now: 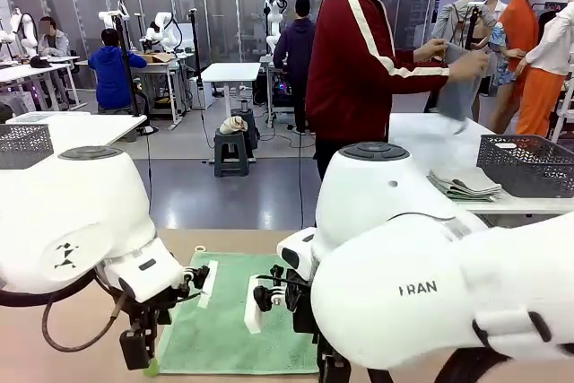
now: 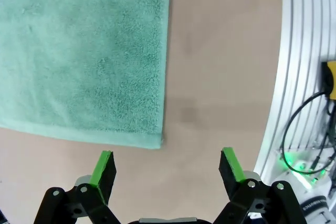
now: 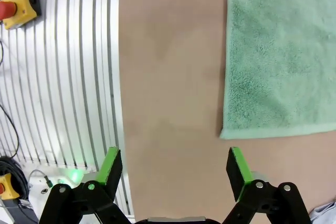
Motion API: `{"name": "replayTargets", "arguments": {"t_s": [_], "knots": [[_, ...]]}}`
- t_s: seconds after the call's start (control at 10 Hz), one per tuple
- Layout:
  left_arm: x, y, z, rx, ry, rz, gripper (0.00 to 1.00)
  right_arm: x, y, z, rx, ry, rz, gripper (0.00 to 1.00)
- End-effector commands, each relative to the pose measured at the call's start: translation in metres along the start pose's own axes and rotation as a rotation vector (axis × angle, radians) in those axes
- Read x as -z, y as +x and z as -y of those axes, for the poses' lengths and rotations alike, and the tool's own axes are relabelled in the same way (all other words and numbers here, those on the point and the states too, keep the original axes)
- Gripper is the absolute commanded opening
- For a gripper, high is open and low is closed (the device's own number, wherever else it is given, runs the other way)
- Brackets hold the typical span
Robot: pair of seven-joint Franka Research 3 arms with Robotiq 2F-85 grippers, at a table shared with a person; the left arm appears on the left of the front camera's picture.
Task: Fold the towels and place them in the basket.
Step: When a person lays out a Towel with hook on the table, fold it in half twice.
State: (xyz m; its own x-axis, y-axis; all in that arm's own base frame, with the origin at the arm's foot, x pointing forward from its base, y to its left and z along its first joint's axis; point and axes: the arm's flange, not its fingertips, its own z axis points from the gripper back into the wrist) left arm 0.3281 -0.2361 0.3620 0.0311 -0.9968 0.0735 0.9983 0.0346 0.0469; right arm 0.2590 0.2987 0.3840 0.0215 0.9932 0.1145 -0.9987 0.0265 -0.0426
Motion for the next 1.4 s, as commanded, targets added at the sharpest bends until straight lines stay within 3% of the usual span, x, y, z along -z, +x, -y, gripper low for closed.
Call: {"name": "replayTargets", "arguments": {"t_s": [0.0, 0.1, 1.3], "knots": [[0.001, -0.014, 0.015, -0.014, 0.034, -0.005, 1.00, -0.004, -0.002, -0.002, 0.012, 0.014, 0.004, 1.00], [0.000, 0.000, 0.000, 0.000, 0.000, 0.000, 1.00, -0.004, -0.002, -0.002, 0.012, 0.014, 0.004, 1.00], [0.040, 0.004, -0.002, 0.103, 0.013, -0.044, 1.00, 0.059, 0.003, 0.044, 0.052, -0.055, -0.091, 1.00]]}}
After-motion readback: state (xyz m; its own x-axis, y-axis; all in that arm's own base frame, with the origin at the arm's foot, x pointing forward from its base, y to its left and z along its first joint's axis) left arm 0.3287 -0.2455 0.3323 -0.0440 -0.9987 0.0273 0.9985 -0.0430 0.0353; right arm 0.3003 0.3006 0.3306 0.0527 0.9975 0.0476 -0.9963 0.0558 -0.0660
